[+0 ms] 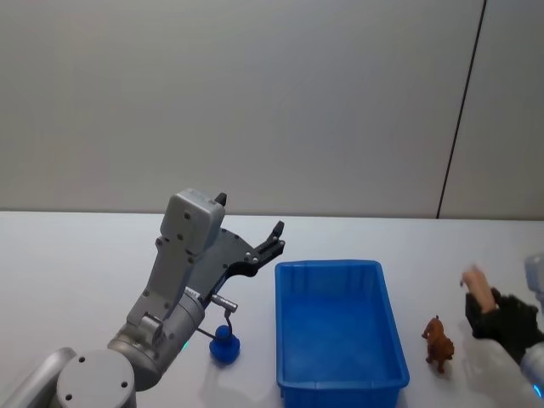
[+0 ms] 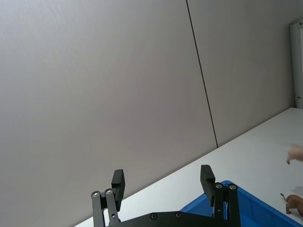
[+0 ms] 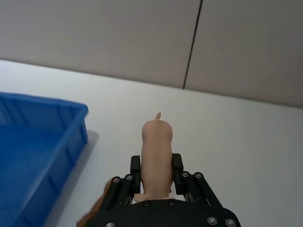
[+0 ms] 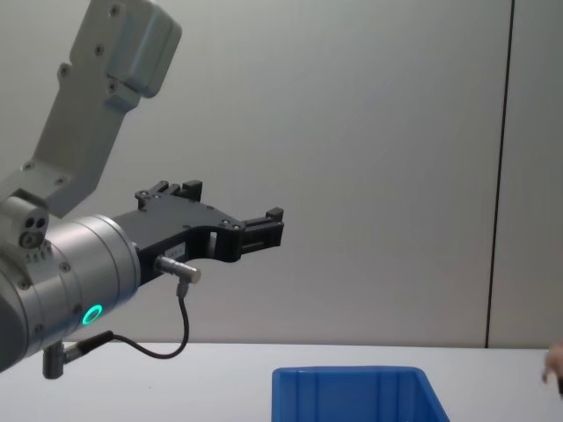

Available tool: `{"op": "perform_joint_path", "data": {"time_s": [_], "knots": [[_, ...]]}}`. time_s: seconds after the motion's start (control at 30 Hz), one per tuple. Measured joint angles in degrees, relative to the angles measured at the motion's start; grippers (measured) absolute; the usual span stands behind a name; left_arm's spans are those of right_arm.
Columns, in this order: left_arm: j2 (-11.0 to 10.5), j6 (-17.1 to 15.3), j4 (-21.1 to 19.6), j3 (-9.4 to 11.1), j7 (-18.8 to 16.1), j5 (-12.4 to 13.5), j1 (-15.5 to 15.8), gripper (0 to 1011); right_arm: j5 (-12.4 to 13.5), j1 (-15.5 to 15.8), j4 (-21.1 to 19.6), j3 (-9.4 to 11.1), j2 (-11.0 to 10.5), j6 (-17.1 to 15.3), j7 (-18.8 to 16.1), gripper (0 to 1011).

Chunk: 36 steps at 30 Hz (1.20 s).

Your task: Pick up the two dolls from the table and place them into the box.

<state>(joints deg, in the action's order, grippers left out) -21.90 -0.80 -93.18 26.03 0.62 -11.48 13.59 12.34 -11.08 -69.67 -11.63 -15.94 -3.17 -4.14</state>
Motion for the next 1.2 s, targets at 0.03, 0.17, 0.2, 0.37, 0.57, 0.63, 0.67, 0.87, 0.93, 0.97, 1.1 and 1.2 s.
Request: {"op": "perform_joint_path", "data": {"time_s": [0.03,0.17,0.2,0.37,0.57,0.63,0.67,0.87,0.93,0.97,1.1,1.2], "knots": [[0.0,0.0,0.0,0.0,0.0,0.0,0.0,1003,-0.3,0.0,-1.0,0.0,0.0,0.1,-0.3,369],[0.0,0.0,0.0,0.0,0.0,0.0,0.0,1003,-0.9,-0.3,-3.5,0.0,-0.1,0.2,-1.4,371],[0.0,0.0,0.0,0.0,0.0,0.0,0.0,1003,-1.0,-0.4,-3.9,0.0,0.0,0.2,-1.6,369],[0.0,0.0,0.0,0.0,0.0,0.0,0.0,1003,-2.0,-1.0,-6.4,-0.4,0.2,-0.7,-3.8,369],[0.0,0.0,0.0,0.0,0.0,0.0,0.0,1003,-3.5,-2.2,-8.3,-1.4,1.1,-2.7,-7.1,369],[0.0,0.0,0.0,0.0,0.0,0.0,0.0,1003,-4.2,-3.0,-8.6,-2.1,1.7,-4.0,-8.9,369],[0.0,0.0,0.0,0.0,0.0,0.0,0.0,1003,-4.4,-3.2,-8.6,-2.4,1.9,-4.4,-9.3,369],[0.0,0.0,0.0,0.0,0.0,0.0,0.0,1003,-6.1,-4.9,-8.0,-4.1,3.6,-7.5,-13.0,369],[0.0,0.0,0.0,0.0,0.0,0.0,0.0,1003,-6.5,-5.4,-7.5,-4.6,4.1,-8.3,-13.9,369],[0.0,0.0,0.0,0.0,0.0,0.0,0.0,1003,-6.8,-5.6,-7.3,-4.8,4.3,-8.8,-14.3,369],[0.0,0.0,0.0,0.0,0.0,0.0,0.0,1003,-7.9,-6.7,-5.6,-6.1,5.4,-10.6,-16.1,369],[0.0,0.0,0.0,0.0,0.0,0.0,0.0,1003,-8.6,-7.2,-4.6,-6.8,6.1,-11.6,-16.9,407]]}}
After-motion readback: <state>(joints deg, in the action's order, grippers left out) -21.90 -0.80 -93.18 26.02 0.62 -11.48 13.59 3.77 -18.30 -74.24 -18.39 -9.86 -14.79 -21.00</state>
